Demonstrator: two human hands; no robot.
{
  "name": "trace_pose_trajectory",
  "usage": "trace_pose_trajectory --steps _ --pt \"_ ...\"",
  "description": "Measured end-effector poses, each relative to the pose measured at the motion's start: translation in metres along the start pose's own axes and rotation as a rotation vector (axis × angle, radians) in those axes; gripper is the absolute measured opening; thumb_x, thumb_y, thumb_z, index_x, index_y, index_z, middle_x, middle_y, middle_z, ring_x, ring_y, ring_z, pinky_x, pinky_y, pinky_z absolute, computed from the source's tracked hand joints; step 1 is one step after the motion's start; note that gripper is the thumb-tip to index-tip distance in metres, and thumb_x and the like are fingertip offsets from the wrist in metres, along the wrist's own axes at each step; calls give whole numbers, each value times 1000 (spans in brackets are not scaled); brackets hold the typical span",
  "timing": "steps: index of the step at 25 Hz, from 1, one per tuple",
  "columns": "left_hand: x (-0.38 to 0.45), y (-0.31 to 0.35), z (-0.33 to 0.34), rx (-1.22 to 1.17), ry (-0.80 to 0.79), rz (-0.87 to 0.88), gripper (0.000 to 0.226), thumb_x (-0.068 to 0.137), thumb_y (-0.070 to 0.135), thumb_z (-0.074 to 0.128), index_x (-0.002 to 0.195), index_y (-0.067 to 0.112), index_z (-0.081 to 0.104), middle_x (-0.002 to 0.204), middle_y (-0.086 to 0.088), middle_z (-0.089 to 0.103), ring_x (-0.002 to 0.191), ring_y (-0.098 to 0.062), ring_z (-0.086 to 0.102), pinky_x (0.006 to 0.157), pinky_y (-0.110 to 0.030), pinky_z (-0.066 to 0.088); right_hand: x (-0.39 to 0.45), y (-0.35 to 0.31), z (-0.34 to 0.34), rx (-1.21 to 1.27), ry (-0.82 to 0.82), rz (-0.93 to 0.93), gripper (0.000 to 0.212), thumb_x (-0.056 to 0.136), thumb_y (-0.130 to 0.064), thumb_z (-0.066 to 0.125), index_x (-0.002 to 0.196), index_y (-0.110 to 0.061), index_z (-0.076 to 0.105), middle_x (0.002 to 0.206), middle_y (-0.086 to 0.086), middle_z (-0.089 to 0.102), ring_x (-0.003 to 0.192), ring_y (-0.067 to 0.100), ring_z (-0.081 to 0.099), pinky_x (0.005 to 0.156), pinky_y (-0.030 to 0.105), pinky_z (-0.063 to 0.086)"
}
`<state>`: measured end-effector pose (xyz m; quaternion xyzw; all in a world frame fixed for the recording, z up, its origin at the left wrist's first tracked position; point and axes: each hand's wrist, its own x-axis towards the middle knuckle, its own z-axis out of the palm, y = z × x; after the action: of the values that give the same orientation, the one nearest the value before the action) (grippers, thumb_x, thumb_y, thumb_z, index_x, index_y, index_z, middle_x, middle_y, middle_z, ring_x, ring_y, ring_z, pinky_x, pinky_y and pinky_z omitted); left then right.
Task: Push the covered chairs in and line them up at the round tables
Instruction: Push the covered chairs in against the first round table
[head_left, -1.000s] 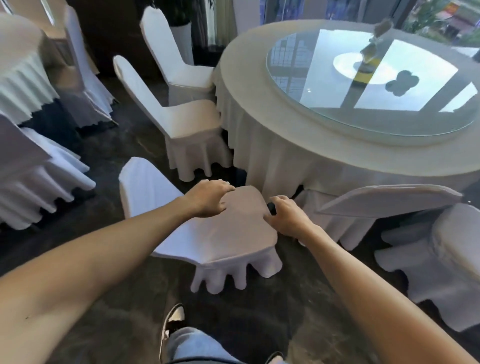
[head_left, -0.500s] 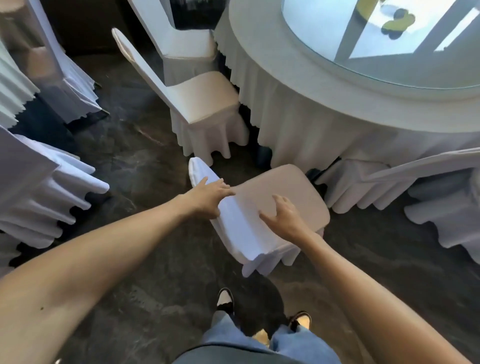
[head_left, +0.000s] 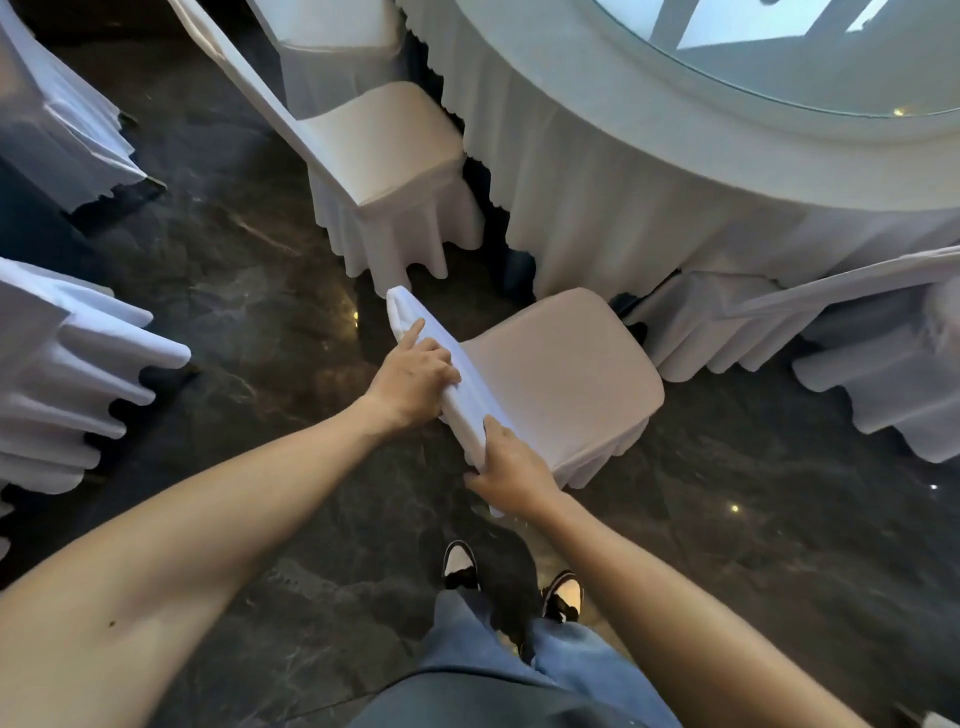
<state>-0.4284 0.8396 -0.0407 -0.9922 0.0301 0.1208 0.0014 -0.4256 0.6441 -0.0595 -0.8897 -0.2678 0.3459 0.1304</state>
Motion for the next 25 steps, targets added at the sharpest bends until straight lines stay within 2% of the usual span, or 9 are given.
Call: trace_pose_trajectory --steps 2,4,6,7,11,13,14,19,25 --pt "0 0 8 -5 89 20 30 75 24 73 104 25 78 89 0 65 97 -25 60 122 -46 -2 2 -1 7 2 77 43 64 84 -29 65 137 -21 31 118 5 58 94 25 58 76 42 54" --pt "2 3 9 -12 149 56 27 72 17 74 97 23 80 81 0 64 88 -26 59 120 -46 22 2 1 9 34 124 58 58 84 -22 65 135 -23 38 112 3 61 86 21 55 70 33 50" --pt "9 5 5 -31 109 93 28 75 15 72 101 23 79 85 1 65 89 -24 55 94 -40 47 0 9 10 43 180 78 56 81 -20 68 131 -24 43 108 2 63 85 22 58 71 34 53" --pt "13 3 5 -60 84 110 29 77 16 73 104 23 77 90 1 65 90 -23 54 86 -37 47 -2 14 10 42 196 86 55 78 -20 68 128 -25 45 106 2 64 86 24 60 73 37 56" --pt "35 7 0 -154 55 127 32 68 14 78 97 27 75 94 3 65 93 -21 61 99 -38 44 -14 54 1 28 198 93 51 76 -17 67 122 -27 49 104 0 64 92 23 62 77 40 58" --pt "44 24 -2 -123 71 161 22 63 13 75 82 24 72 81 3 57 77 -21 58 72 -35 48 -17 74 -10 31 212 75 49 76 -18 66 122 -28 51 103 -1 65 92 24 63 77 42 58" --pt "50 36 -4 -99 72 188 18 62 14 75 77 22 68 78 3 54 73 -20 55 60 -32 42 -18 86 -19 20 217 71 50 76 -18 65 123 -27 52 104 0 67 92 26 63 76 43 58" --pt "81 94 -16 -77 80 191 17 60 25 71 68 22 56 73 4 49 68 -19 49 50 -29 30 -19 152 -74 -116 206 63 66 75 -21 66 139 -29 50 109 4 69 97 30 65 80 41 54" --pt "155 186 -35 -106 113 84 21 61 34 76 70 22 62 68 2 52 61 -20 54 47 -24 23 4 271 -166 -324 207 14 34 77 -24 60 110 -25 66 96 4 70 88 30 67 70 35 48"
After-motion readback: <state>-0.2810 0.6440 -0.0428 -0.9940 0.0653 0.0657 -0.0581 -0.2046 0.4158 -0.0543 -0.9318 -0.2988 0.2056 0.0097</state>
